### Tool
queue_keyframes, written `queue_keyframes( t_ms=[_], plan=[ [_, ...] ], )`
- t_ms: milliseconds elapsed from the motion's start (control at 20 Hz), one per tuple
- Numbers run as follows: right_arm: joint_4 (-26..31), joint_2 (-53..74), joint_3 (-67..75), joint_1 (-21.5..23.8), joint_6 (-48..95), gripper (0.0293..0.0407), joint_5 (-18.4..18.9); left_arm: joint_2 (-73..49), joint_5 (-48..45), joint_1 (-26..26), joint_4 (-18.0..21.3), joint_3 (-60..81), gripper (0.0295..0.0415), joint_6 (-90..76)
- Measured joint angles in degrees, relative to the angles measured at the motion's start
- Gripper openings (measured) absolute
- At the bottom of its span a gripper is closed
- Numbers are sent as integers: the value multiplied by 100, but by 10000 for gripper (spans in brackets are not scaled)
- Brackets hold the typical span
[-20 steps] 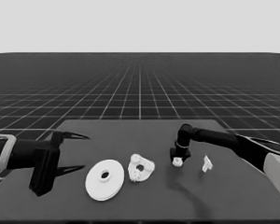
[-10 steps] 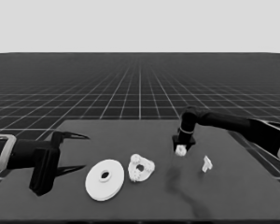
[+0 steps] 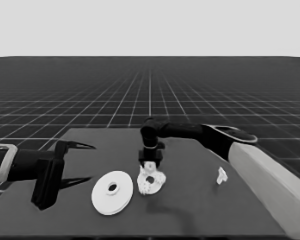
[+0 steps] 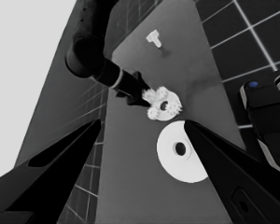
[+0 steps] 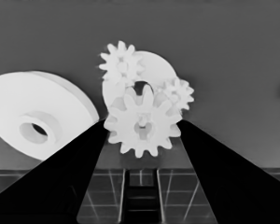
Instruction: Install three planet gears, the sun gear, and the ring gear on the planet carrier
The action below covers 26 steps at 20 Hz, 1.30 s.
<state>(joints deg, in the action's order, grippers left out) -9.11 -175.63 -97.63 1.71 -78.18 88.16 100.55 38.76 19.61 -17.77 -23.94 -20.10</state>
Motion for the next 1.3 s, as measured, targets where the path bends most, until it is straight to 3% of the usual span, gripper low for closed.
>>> queue_keyframes(
  t_ms=[100, 250, 1300],
  plan=[
    [-443, -70, -242, -459, 146, 312, -127, 0, 0, 0, 0, 0, 385, 0],
    [-621, -113, -394, -656, 235, 312, -200, 0, 0, 0, 0, 0, 385, 0],
    [-663, -116, -438, -771, -618, 312, -219, 0, 0, 0, 0, 0, 385, 0]
  ],
)
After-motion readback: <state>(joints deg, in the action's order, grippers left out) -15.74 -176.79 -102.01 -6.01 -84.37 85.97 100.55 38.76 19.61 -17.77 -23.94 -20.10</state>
